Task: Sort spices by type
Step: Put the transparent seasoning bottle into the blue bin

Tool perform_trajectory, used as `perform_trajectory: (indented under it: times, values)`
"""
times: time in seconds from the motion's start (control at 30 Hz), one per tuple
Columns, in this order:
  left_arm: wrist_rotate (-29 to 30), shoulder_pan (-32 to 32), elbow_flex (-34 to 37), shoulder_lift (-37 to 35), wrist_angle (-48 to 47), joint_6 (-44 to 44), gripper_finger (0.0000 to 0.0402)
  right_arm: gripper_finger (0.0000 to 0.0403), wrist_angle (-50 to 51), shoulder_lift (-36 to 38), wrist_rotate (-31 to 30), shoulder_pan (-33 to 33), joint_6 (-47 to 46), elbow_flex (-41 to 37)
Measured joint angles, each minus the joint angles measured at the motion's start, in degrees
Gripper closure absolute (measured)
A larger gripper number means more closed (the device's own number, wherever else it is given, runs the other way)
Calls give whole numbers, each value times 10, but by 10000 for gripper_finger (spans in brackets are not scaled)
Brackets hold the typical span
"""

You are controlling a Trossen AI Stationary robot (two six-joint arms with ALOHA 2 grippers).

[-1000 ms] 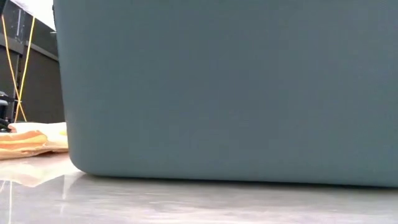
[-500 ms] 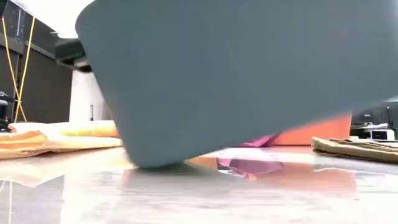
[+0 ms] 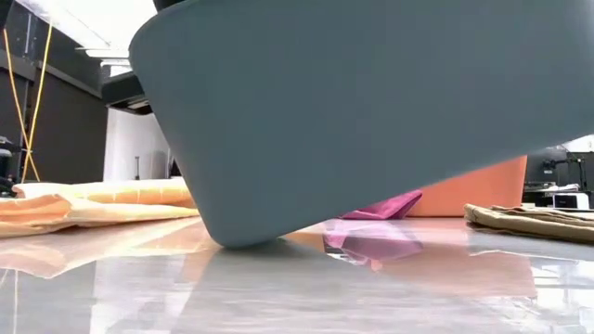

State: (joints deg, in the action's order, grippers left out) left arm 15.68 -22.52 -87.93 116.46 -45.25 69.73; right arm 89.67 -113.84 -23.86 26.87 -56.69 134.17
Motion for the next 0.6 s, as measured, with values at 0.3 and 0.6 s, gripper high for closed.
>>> perform_trajectory:
  times: [0.3,0.6]
  values:
    - [-16,0,0,-1,-9,1,245,187,-1,0,0,0,2,0]
    - [-44,0,0,-2,-20,-26,245,187,-1,0,0,0,8,0]
